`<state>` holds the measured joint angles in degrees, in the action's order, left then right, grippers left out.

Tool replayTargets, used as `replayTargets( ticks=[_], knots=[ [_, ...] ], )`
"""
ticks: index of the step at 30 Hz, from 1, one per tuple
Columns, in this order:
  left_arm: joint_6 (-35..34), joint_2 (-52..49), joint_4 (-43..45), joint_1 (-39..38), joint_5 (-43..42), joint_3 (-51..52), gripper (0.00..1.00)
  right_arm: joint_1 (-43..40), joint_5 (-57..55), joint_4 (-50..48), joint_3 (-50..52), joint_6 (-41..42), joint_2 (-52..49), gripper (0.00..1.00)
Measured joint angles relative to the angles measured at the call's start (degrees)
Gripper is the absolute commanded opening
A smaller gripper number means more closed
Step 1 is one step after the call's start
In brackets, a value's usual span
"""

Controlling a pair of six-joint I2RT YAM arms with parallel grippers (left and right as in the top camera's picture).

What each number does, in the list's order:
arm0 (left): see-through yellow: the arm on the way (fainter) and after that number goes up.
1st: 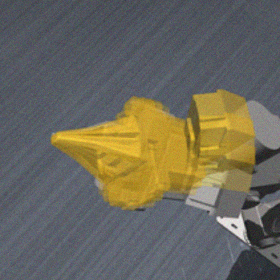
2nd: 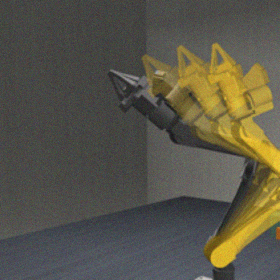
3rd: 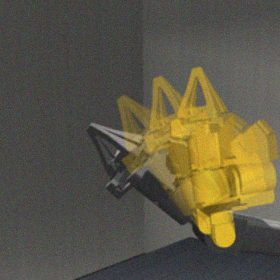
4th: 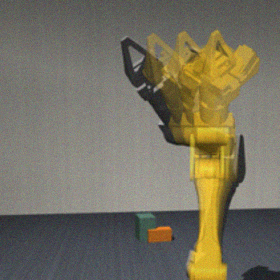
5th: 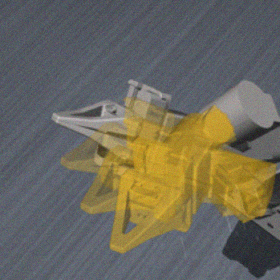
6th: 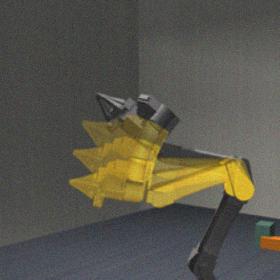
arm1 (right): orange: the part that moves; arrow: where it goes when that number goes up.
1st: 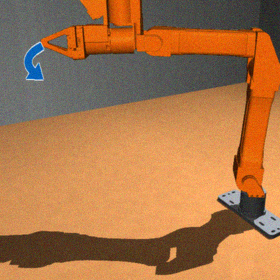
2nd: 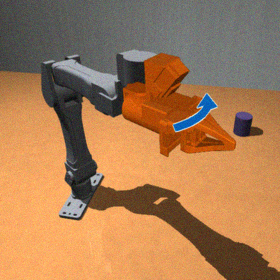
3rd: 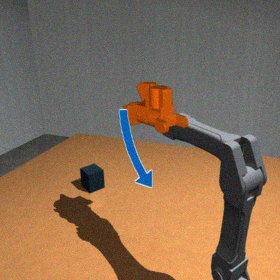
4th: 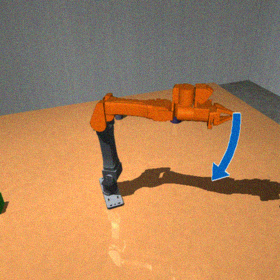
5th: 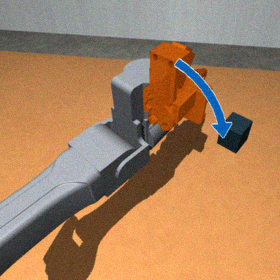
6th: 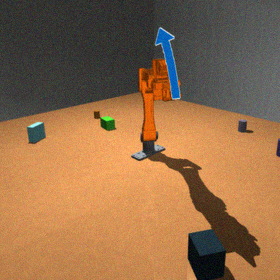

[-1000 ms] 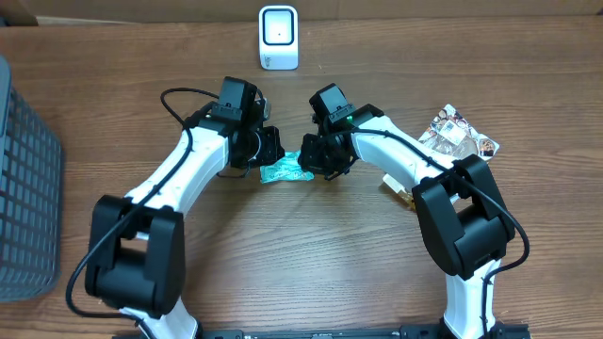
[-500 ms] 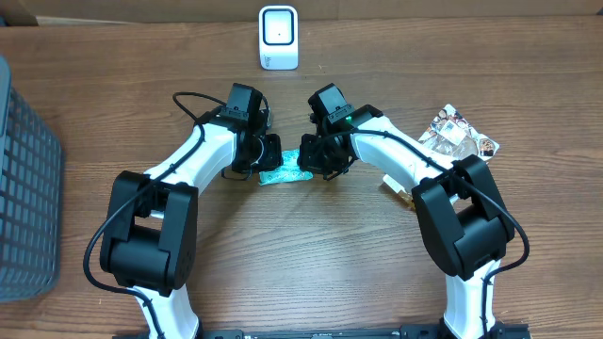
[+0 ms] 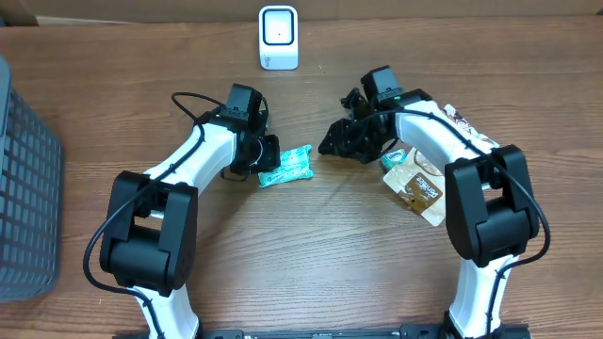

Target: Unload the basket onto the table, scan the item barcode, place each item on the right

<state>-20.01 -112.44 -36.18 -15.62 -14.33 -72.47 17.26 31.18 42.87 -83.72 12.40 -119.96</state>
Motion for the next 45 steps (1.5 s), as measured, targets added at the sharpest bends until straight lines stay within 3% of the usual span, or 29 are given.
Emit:
replayTargets(
  ticks=[9,13,15,20,24,32,40,42,45],
  knots=[
    [-0.9,0.0,-0.2,0.0,0.0,0.0,0.04,4.0,5.0,-5.1,0.4,-2.5,-2.0,0.61],
    [-0.9,0.0,-0.3,0.1,0.0,0.0,0.04,6.0,8.4,-6.9,0.4,-2.0,-4.8,0.55],
    [-0.9,0.0,-0.4,0.2,0.0,0.0,0.04,6.5,10.2,-7.5,0.4,-1.9,-5.4,0.47],
    [-0.9,0.0,-0.6,0.3,0.2,0.0,0.04,6.8,11.8,-7.5,0.5,-1.0,-6.7,0.15],
    [-1.1,0.0,-0.6,0.3,0.3,-0.1,0.04,6.3,13.0,-7.8,0.5,-0.2,-7.1,0.04],
    [-1.1,0.0,-3.7,0.4,1.5,-1.7,0.04,5.1,16.1,-8.1,0.6,-0.4,-7.6,0.04],
    [-1.1,1.6,-12.0,2.9,3.7,-8.4,0.04,1.6,17.3,-7.5,0.7,-0.5,-7.9,0.11],
    [-1.1,2.2,-12.3,3.0,3.7,-9.5,0.04,1.6,17.3,-7.5,0.7,-0.7,-7.9,0.22],
    [-1.1,2.5,-12.7,3.0,3.7,-9.8,0.04,1.7,17.5,-7.3,0.7,-0.9,-7.9,0.54]
  ],
)
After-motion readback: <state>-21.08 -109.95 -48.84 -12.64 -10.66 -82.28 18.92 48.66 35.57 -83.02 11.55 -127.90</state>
